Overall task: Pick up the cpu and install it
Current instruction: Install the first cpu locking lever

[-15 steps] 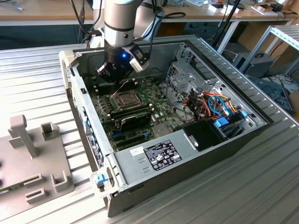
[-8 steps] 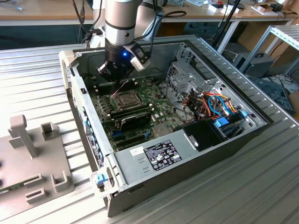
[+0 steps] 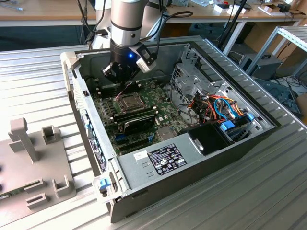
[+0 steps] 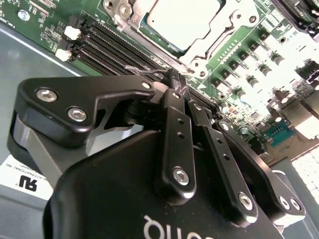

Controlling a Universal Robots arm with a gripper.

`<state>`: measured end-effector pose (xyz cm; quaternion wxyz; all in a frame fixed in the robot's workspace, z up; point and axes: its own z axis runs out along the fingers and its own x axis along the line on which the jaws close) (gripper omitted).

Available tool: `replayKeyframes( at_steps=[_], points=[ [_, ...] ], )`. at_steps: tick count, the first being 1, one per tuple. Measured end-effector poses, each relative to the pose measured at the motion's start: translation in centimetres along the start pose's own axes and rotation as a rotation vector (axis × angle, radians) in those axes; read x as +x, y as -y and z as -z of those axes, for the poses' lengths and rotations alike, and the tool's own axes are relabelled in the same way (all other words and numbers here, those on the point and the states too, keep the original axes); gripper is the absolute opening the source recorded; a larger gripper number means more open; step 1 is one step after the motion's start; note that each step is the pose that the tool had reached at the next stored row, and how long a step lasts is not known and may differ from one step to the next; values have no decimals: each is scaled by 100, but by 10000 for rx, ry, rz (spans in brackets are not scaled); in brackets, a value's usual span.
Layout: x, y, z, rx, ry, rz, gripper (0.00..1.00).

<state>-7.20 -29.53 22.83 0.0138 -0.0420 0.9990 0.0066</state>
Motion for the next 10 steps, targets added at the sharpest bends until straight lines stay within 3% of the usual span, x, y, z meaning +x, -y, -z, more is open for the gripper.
replayKeyframes(
  at_steps=[4,10],
  points=[
    [-1,0,0,-300,26,-6,11],
    [-38,4,-2,-324,26,-7,11]
  ],
)
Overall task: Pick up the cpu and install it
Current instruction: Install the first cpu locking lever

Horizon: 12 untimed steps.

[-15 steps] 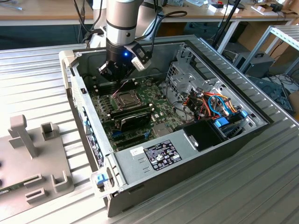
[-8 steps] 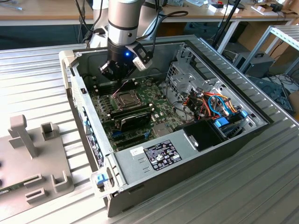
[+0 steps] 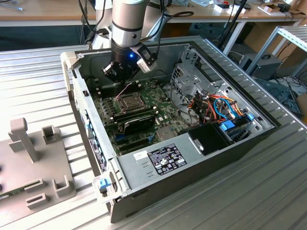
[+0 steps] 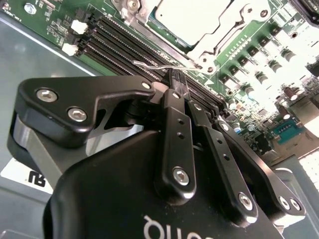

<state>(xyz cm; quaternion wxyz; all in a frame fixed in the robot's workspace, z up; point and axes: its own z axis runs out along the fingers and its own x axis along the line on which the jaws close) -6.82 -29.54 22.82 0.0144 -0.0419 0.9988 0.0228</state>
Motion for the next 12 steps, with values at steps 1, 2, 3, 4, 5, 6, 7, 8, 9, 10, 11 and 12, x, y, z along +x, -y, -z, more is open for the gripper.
replayKeyframes(
  at_steps=[1,2,3,4,5,6,7,8,9,10,11,12],
  points=[
    [-16,1,-1,0,1,0,11],
    [-31,3,-2,-1,1,0,11],
    [-39,4,-3,0,1,-1,11],
    [-48,4,-4,-1,1,-1,11],
    [-62,6,-5,-1,1,0,11],
    [-74,7,-6,0,1,-1,11],
    [-84,8,-7,-1,1,0,11],
    [-94,9,-7,0,1,0,11],
    [-98,10,-7,0,1,1,11],
    [-98,10,-7,0,1,0,11],
    [-98,10,-8,0,1,0,11],
    [-98,9,-8,0,1,-1,11]
  ],
)
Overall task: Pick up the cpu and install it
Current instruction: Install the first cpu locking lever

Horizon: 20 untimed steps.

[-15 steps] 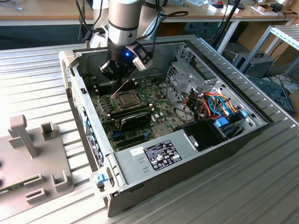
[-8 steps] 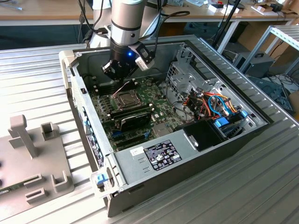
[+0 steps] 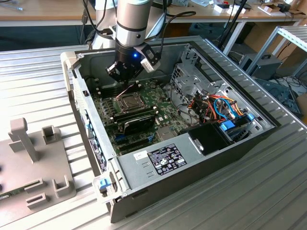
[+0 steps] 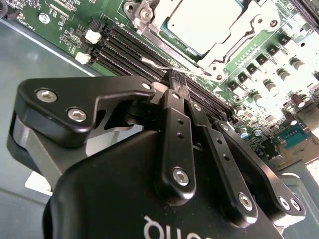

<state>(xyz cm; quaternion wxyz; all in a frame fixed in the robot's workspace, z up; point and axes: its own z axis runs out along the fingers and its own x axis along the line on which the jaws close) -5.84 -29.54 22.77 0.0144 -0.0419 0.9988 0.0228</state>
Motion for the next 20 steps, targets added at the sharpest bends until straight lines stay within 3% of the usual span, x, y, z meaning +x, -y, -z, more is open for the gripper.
replayKeyframes(
  at_steps=[11,20],
  points=[
    [-75,8,-31,0,0,0,11],
    [-95,10,-53,0,0,1,11]
  ],
)
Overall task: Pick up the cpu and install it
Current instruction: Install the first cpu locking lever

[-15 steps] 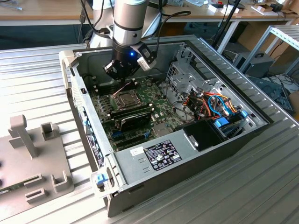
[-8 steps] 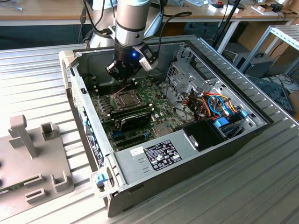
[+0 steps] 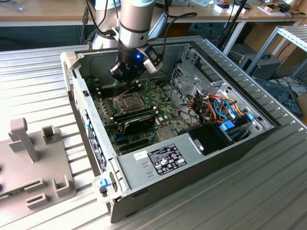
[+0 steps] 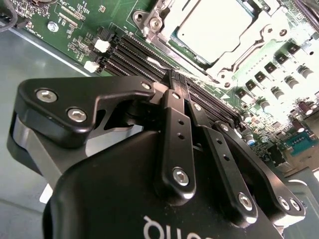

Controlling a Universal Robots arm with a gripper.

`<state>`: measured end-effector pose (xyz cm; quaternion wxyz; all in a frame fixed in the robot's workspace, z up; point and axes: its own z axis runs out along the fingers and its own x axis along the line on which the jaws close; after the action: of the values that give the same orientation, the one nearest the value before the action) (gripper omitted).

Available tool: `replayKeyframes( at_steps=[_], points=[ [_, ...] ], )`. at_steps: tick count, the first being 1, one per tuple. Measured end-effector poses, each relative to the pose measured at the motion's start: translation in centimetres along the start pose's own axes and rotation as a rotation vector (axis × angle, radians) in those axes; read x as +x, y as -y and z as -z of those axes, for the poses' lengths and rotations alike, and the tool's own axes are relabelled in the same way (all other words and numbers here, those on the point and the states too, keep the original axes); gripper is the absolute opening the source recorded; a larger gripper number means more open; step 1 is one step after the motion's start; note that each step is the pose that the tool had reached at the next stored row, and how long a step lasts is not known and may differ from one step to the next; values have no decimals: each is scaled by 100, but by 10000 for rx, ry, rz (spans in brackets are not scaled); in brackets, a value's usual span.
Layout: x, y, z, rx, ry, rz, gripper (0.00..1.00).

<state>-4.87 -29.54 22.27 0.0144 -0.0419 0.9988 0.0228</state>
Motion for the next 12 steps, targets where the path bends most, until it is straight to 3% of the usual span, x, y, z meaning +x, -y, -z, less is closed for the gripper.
replayKeyframes(
  at_steps=[12],
  points=[
    [-12,4,-62,-3,3,-1,11]
  ],
)
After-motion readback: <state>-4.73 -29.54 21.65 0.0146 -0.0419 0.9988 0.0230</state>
